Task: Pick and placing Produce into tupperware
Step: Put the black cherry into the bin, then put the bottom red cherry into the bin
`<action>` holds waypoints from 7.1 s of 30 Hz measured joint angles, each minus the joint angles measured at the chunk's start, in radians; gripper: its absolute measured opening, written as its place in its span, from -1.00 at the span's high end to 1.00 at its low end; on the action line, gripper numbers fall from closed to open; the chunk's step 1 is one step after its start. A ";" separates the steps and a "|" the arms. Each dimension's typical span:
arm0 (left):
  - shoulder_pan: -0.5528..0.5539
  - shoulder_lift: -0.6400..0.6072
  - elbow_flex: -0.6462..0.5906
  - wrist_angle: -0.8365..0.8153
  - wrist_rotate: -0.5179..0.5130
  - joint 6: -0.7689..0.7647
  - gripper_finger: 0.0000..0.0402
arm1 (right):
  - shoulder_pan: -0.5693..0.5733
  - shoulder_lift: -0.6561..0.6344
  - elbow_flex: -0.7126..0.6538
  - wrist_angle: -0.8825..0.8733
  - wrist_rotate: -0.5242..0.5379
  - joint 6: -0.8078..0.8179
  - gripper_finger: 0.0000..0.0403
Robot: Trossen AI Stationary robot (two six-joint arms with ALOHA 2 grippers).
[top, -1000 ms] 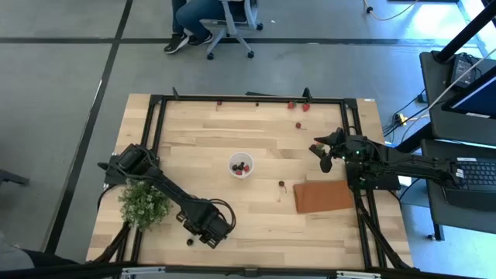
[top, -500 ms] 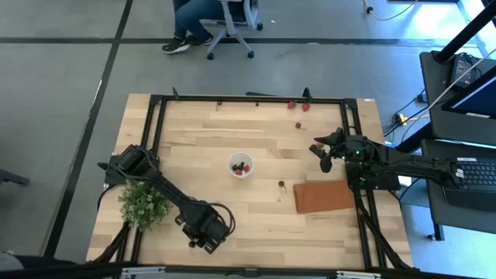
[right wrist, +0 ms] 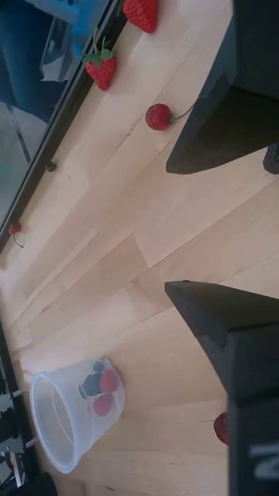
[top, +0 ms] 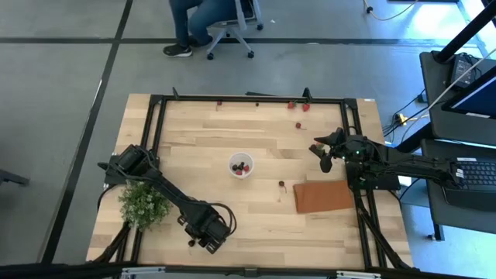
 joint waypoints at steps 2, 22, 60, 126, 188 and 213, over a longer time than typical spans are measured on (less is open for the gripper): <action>0.000 0.000 0.000 0.000 0.000 0.000 0.34 | 0.000 0.000 0.000 0.000 0.000 0.000 -0.19; -0.036 0.000 0.001 -0.008 0.088 -0.041 -0.04 | 0.000 0.000 0.000 0.000 0.000 0.000 -0.19; -0.064 -0.003 -0.031 0.000 0.013 -0.164 0.45 | 0.000 0.000 0.000 -0.001 0.000 -0.001 -0.19; 0.621 0.010 0.330 -0.284 -0.441 0.755 0.40 | 0.000 0.000 -0.013 -0.075 0.001 -0.002 -0.19; 0.539 -0.495 0.112 0.167 -0.859 1.211 -0.07 | 0.003 0.062 0.041 0.142 -0.167 -0.047 -0.19; 0.543 -0.903 -0.927 1.205 -0.731 1.258 -0.07 | 0.321 1.038 0.584 -0.073 -0.187 -0.049 -0.19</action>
